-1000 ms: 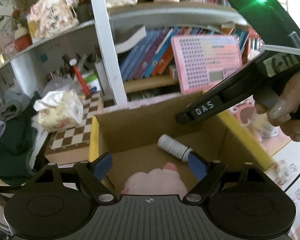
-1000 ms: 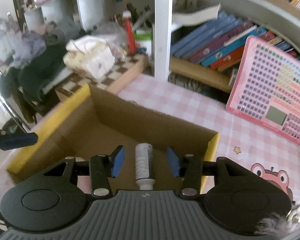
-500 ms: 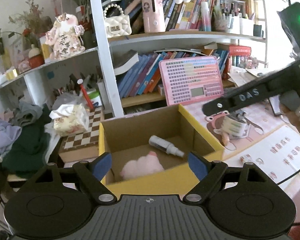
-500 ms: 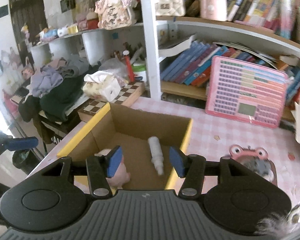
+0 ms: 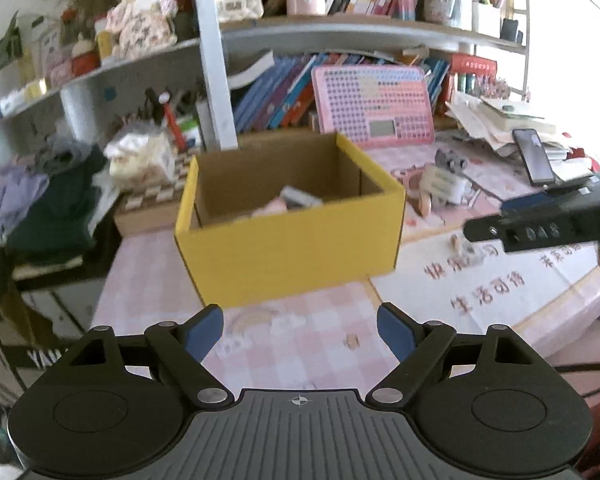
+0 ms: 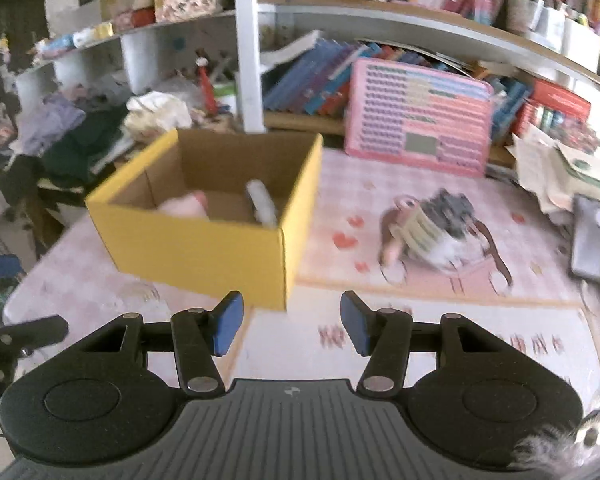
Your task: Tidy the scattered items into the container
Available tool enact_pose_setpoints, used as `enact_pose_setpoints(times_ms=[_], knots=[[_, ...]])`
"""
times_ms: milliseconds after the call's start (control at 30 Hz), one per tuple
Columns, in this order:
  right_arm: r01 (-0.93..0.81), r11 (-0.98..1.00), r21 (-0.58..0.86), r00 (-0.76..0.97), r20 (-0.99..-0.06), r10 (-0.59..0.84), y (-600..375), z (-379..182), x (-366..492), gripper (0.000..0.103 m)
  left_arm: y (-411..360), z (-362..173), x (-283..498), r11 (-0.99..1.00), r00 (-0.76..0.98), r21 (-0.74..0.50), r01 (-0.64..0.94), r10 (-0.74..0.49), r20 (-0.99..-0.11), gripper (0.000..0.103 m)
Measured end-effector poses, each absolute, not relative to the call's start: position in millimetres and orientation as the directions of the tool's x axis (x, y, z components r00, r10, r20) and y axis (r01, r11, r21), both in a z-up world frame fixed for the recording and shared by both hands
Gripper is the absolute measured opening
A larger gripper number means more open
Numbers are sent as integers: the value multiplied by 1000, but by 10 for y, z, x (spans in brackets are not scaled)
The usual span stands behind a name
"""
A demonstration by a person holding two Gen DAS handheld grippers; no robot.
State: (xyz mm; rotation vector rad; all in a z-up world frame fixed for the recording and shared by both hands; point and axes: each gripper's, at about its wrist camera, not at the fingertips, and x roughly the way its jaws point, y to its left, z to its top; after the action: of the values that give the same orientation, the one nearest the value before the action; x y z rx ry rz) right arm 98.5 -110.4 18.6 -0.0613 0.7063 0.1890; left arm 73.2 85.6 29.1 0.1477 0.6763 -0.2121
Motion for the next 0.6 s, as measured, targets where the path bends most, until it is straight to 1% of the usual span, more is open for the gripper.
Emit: enact_pose_setpoints(times_ms=[133, 267, 433, 600], knots=[[-169, 986, -1, 716, -688, 122, -1134, -28, 737, 52, 832, 181, 613, 972, 739, 30, 231, -156, -655, 86], [-154, 988, 8, 679, -725, 111, -1151, -182, 565, 52, 745, 113, 503, 966, 718, 28, 259, -172, -675, 86], [-139, 990, 12, 667, -738, 103, -1160, -212, 465, 52, 651, 85, 433, 956, 700, 27, 291, -193, -688, 86], [-139, 990, -5, 657, -749, 88, -1179, -239, 398, 55, 572, -6, 433, 950, 668, 6, 311, -214, -713, 86]])
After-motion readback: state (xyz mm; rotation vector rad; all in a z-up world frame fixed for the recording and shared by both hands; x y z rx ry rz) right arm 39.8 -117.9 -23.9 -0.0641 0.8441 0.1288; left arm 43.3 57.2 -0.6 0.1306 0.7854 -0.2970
